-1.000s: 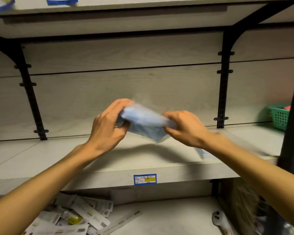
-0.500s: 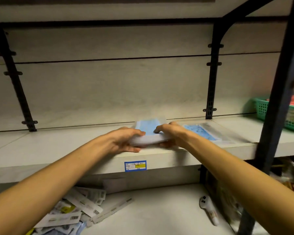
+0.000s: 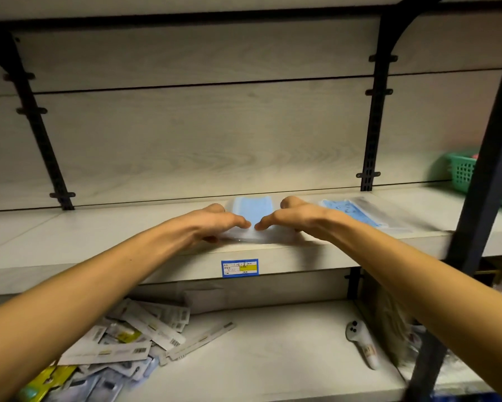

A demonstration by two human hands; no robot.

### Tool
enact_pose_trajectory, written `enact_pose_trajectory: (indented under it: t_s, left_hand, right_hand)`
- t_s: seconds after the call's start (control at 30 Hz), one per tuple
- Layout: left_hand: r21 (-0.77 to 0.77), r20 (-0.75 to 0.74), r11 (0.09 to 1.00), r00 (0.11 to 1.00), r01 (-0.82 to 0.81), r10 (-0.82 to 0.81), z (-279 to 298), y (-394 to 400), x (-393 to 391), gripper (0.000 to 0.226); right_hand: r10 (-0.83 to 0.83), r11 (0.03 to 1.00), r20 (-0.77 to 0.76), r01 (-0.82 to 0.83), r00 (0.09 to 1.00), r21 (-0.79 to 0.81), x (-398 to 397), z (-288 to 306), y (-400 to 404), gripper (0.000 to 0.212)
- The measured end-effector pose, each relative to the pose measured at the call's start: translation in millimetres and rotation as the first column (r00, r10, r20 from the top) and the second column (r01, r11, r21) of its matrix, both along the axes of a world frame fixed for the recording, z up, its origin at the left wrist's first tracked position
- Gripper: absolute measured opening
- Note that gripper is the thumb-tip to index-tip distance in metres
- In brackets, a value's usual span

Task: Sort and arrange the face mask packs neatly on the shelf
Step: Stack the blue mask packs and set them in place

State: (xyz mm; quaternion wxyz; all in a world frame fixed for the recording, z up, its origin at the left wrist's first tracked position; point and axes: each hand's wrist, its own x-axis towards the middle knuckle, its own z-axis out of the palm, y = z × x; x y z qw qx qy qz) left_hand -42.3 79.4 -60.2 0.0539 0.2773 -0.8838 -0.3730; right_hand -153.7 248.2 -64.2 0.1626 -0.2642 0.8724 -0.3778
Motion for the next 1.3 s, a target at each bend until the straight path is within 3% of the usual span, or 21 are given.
enact_pose_trajectory:
  t_s: [0.13,0.23,0.3,0.4,0.53,0.77,0.87,0.97,1.07,1.2,1.3]
  left_hand:
    - [-0.065,0.002,0.998,1.000,0.021,-0.021,-10,-9,1,0.046]
    - [-0.089,-0.012,0.994,0.998,0.059,-0.060,-12,-14,5,0.034]
    - [-0.133,0.007,0.989,0.997,0.071,-0.070,-10,-14,10,0.031]
    - [-0.173,0.036,0.981,0.996,0.090,-0.085,-5,-17,17,0.041]
    - [-0.238,-0.035,0.967,0.994,0.089,-0.100,11,-27,17,0.055]
    - [-0.559,0.010,0.825,0.996,0.077,-0.086,4,-30,15,0.030]
    - [-0.714,-0.068,0.700,0.995,0.005,-0.076,4,-32,14,0.032]
    - [-0.817,-0.167,0.572,0.979,-0.069,-0.120,4,-34,2,0.034]
    - [-0.768,-0.112,0.640,0.978,0.027,-0.175,3,-33,-18,0.042]
    - [-0.582,0.148,0.775,0.969,0.248,-0.200,-27,-36,-31,0.061]
    - [-0.501,0.215,0.814,0.954,0.292,-0.210,-43,-40,-36,0.062]
  right_hand:
    - [-0.002,1.000,-0.025,0.001,1.000,-0.009,1,-5,-9,0.090]
    - [0.016,1.000,-0.077,-0.017,0.997,-0.012,1,-12,-13,0.068]
    - [0.015,0.998,-0.191,-0.005,0.982,0.055,1,-17,-14,0.059]
    - [0.018,0.991,-0.313,0.025,0.950,0.132,-3,-21,-12,0.070]
    - [0.069,0.997,-0.247,-0.056,0.967,0.057,-8,-19,-9,0.073]
    - [0.098,0.995,-0.271,-0.086,0.958,0.055,-16,-25,-16,0.066]
    - [0.074,0.997,-0.265,-0.071,0.961,0.021,-23,-23,-12,0.067]
    - [0.075,0.997,-0.376,-0.082,0.924,-0.002,-30,-13,-20,0.064]
    - [0.198,0.979,-0.541,-0.133,0.817,0.157,-36,-4,-40,0.056]
    - [0.308,0.937,-0.487,-0.173,0.817,0.303,-43,-32,-56,0.053]
    - [0.320,0.927,-0.507,-0.154,0.801,0.342,-50,-50,-59,0.055]
